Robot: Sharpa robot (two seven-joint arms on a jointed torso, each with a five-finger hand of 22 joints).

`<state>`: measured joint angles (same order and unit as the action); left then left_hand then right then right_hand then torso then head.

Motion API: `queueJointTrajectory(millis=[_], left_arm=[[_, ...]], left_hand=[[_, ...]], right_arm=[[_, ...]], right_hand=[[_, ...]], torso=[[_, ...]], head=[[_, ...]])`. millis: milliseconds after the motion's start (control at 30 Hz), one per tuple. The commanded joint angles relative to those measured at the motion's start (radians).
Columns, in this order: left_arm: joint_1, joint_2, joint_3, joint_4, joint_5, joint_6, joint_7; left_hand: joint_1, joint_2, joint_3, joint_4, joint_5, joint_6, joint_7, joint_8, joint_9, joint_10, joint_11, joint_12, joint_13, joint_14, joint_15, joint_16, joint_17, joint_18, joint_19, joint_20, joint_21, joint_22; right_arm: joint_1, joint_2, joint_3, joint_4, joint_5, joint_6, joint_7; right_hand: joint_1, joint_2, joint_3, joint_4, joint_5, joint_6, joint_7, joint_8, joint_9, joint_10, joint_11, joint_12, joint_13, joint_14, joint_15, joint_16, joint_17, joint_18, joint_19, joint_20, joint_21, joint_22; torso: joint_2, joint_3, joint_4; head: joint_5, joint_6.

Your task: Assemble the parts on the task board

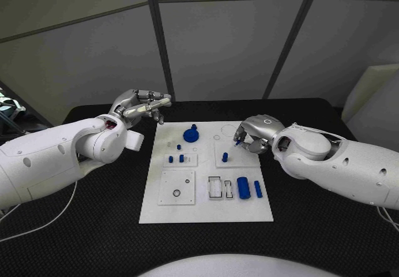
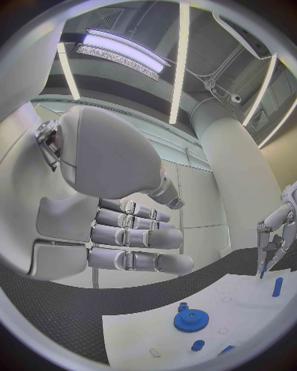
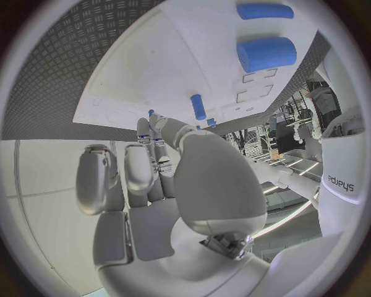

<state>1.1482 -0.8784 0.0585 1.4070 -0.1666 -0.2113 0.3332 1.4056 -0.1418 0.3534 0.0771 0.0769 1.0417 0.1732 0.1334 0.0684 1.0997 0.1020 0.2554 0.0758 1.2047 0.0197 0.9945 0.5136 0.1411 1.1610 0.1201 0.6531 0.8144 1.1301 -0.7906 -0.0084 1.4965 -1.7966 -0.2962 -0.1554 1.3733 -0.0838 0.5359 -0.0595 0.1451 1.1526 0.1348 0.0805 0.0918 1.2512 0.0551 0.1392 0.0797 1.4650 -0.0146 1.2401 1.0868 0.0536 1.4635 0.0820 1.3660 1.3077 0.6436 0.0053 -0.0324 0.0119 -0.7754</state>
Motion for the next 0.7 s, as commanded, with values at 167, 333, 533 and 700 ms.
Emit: queueJointTrajectory(millis=[167,333,533,700], left_arm=[[0.001,0.005,0.000,-0.007,0.006,0.011,0.012],[0.001,0.009,0.000,-0.011,0.006,0.014,0.009],[0.001,0.016,-0.001,-0.014,0.006,0.017,0.007],[0.001,0.027,-0.001,-0.016,0.006,0.019,0.006]], left_hand=[[0.006,0.006,0.006,-0.003,-0.002,0.000,0.001,0.004,0.000,0.004,0.000,0.006,-0.001,-0.007,0.000,-0.007,-0.002,0.043,-0.004,0.000,-0.007,-0.002],[0.006,0.005,0.006,-0.003,-0.002,-0.001,0.001,0.003,0.000,0.003,0.000,0.006,-0.001,-0.007,0.001,-0.007,-0.002,0.043,-0.004,0.000,-0.008,-0.003],[0.006,0.005,0.006,-0.003,-0.002,-0.001,0.001,0.003,0.000,0.003,0.000,0.006,-0.001,-0.007,0.001,-0.007,-0.002,0.043,-0.004,0.000,-0.008,-0.003],[0.006,0.005,0.006,-0.004,-0.002,-0.002,0.002,0.003,-0.001,0.002,0.000,0.006,-0.001,-0.008,0.001,-0.008,-0.003,0.043,-0.004,0.000,-0.008,-0.004]], right_arm=[[0.002,-0.026,0.005,0.088,0.030,-0.094,0.001],[0.002,-0.025,0.006,0.154,0.051,-0.095,0.002],[0.002,0.016,0.007,0.187,0.074,-0.057,0.010],[0.001,0.079,0.004,0.179,0.086,-0.005,0.025]], right_hand=[[-0.010,-0.001,-0.005,0.002,-0.006,0.006,0.001,0.001,0.000,0.002,0.006,-0.006,-0.001,0.041,-0.008,0.007,0.004,-0.008,0.029,-0.003,0.008,0.126],[-0.010,-0.001,-0.005,0.002,-0.006,0.006,0.001,0.000,0.000,0.001,0.006,-0.006,-0.001,0.041,-0.008,0.008,0.004,-0.009,0.030,-0.003,0.010,0.127],[-0.009,0.000,-0.004,0.001,-0.004,0.005,0.001,-0.001,0.000,0.001,0.006,-0.008,-0.001,0.041,-0.008,0.007,0.002,-0.008,0.029,-0.004,0.010,0.127],[-0.007,0.001,-0.003,-0.001,-0.002,0.004,0.001,-0.002,0.000,0.000,0.006,-0.009,-0.002,0.041,-0.008,0.007,0.000,-0.008,0.029,-0.004,0.009,0.127]], torso=[[0.000,0.0000,-0.0004],[0.002,-0.0012,0.0018],[0.002,-0.0020,0.0030],[0.002,-0.0026,0.0037]], head=[[0.002,-0.002],[0.009,-0.004],[0.028,-0.010],[0.041,-0.015]])
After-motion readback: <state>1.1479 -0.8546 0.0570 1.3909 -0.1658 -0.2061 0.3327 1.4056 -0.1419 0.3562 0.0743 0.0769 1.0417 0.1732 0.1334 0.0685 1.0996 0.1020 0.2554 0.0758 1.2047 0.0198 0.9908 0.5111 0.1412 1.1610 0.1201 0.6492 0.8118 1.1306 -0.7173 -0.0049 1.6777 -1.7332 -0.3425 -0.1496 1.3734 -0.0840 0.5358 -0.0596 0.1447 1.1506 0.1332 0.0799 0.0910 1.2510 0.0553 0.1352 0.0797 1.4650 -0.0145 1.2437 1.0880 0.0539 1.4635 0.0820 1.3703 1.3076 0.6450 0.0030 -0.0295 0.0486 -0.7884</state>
